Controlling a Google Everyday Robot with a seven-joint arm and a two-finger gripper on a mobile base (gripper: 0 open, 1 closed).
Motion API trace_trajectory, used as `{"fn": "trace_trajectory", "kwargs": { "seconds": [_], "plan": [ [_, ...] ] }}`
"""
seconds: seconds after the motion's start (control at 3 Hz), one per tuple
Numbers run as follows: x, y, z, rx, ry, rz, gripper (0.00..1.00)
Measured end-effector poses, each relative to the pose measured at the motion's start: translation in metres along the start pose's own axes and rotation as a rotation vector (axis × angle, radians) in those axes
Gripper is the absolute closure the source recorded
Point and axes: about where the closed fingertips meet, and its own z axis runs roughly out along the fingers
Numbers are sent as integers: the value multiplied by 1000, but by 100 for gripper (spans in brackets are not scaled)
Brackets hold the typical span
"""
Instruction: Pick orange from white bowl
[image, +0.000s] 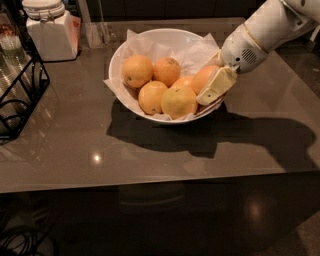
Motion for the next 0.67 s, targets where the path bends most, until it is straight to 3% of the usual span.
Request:
{"fn": "trace_trajectory", "kwargs": {
  "seconds": [0.67],
  "plan": [
    [-2,1,-7,28,-1,-9,97]
  ]
}}
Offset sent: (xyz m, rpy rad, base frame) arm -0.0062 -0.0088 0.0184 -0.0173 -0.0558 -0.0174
